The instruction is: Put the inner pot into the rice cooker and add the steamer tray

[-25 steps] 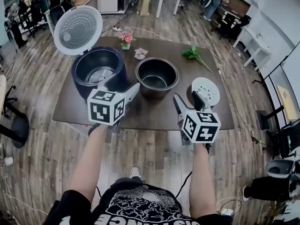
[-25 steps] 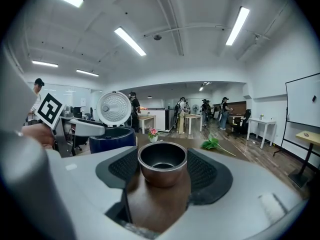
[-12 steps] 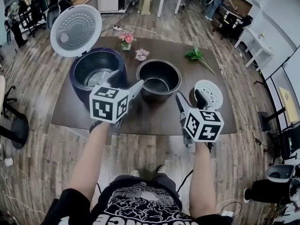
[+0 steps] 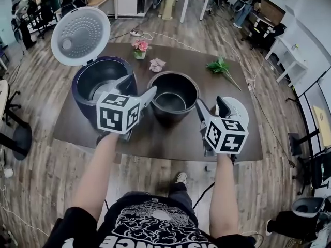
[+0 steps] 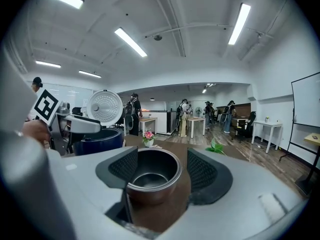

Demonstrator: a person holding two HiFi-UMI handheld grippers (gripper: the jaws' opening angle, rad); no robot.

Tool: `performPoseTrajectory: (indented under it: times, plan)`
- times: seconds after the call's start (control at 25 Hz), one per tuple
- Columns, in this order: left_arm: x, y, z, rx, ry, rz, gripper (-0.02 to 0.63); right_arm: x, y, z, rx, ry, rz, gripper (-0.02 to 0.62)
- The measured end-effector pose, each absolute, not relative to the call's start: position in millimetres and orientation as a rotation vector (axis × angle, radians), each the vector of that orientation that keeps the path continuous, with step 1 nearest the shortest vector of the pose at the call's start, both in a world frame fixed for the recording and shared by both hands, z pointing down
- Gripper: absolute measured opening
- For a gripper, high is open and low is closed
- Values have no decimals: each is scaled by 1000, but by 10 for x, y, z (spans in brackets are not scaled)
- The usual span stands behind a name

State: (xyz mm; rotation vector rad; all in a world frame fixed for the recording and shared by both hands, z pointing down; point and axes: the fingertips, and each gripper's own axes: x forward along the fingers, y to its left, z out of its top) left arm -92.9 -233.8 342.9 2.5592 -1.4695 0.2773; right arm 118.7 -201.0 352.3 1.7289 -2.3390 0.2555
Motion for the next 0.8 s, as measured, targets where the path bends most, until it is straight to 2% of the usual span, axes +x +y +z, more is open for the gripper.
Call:
performPoseTrajectory:
  times: [0.8]
  plan:
    - [-793,-2897,3540,2268,-1765,306,367,1459,-3206,3608,1388,-2495,290,298]
